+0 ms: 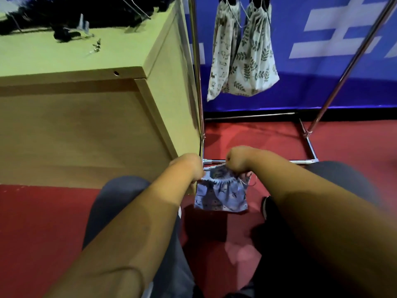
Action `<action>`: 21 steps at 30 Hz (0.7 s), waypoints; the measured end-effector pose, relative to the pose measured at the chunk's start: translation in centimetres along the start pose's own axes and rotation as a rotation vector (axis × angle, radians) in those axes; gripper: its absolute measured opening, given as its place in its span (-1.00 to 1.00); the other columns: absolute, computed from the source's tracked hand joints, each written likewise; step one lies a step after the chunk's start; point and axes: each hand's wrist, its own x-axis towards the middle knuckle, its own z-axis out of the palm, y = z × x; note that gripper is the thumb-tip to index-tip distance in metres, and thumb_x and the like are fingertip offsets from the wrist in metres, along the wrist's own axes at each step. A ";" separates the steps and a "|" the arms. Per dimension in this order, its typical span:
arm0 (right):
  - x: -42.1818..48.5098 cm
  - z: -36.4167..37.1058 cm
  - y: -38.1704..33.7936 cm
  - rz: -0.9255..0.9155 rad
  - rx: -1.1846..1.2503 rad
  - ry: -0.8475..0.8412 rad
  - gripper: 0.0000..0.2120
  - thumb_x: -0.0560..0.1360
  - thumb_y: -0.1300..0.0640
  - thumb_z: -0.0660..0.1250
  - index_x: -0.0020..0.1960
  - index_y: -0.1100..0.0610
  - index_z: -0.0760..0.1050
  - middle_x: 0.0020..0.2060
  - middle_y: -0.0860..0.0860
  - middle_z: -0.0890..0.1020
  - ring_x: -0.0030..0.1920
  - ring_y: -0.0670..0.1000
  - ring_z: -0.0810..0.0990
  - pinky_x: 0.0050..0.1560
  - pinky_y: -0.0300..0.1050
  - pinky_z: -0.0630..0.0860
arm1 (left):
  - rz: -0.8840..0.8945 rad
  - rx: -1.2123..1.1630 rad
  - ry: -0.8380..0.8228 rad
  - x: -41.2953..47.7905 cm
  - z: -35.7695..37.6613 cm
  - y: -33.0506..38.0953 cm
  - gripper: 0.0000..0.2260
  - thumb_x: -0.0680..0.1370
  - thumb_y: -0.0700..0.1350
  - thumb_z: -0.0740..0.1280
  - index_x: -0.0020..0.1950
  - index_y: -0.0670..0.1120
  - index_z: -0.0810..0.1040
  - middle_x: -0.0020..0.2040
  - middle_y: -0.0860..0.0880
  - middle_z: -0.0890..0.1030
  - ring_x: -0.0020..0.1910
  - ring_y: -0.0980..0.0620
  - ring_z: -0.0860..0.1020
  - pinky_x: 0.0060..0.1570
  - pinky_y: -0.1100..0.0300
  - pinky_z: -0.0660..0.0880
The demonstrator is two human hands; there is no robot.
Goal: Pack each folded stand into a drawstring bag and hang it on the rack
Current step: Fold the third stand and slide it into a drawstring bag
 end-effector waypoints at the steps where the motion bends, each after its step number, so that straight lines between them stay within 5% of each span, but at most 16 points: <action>1: 0.3 0.1 -0.1 -0.005 0.001 -0.056 -0.75 0.60 0.19 0.30 -0.06 0.24 0.74 -0.24 0.11 0.78 -0.21 0.13 0.78 -0.03 0.06 0.74 | 0.011 0.029 -0.030 0.4 0.4 0.4 -0.70 0.63 0.07 0.38 -0.18 -0.11 0.59 -0.24 -0.05 0.62 -0.07 -0.16 0.65 0.09 -0.04 0.64; 4: 1.5 0.5 -0.3 0.001 0.002 -0.171 -0.78 0.59 0.26 0.30 -0.01 0.27 0.74 -0.20 0.10 0.79 -0.23 0.07 0.80 -0.02 0.05 0.74 | 0.019 0.119 -0.078 1.9 1.6 0.8 -0.72 0.62 0.01 0.41 -0.21 -0.12 0.57 -0.25 -0.06 0.61 -0.19 -0.13 0.62 -0.07 0.02 0.60; 8: 2.9 0.6 -0.6 0.002 -0.007 -0.136 -0.76 0.62 0.25 0.27 0.02 0.24 0.73 -0.19 0.08 0.80 -0.21 0.02 0.79 -0.04 -0.05 0.69 | 0.023 0.155 -0.098 3.2 1.5 0.6 -0.85 0.62 -0.06 0.37 0.08 -0.07 0.70 -0.10 -0.07 0.66 -0.10 -0.14 0.66 -0.02 -0.01 0.65; 13: 4.0 0.7 -0.6 -0.031 -0.114 0.005 -0.74 0.61 0.19 0.25 0.14 0.21 0.68 0.08 0.18 0.72 -0.01 0.23 0.64 0.05 0.00 0.61 | 0.032 0.145 -0.093 3.3 1.1 0.7 -0.61 0.57 -0.26 0.33 0.41 -0.11 0.60 0.23 -0.14 0.66 0.13 -0.18 0.66 0.08 0.01 0.64; 21: 4.4 0.4 -1.2 -0.024 -0.099 -0.044 -0.80 0.59 0.26 0.32 0.06 0.21 0.73 -0.06 0.09 0.80 -0.05 0.10 0.78 0.09 0.02 0.69 | 0.026 -0.001 0.053 2.6 -0.1 -0.1 -0.75 0.59 -0.10 0.33 0.23 -0.05 0.68 0.02 -0.06 0.65 0.01 -0.15 0.64 0.14 -0.04 0.65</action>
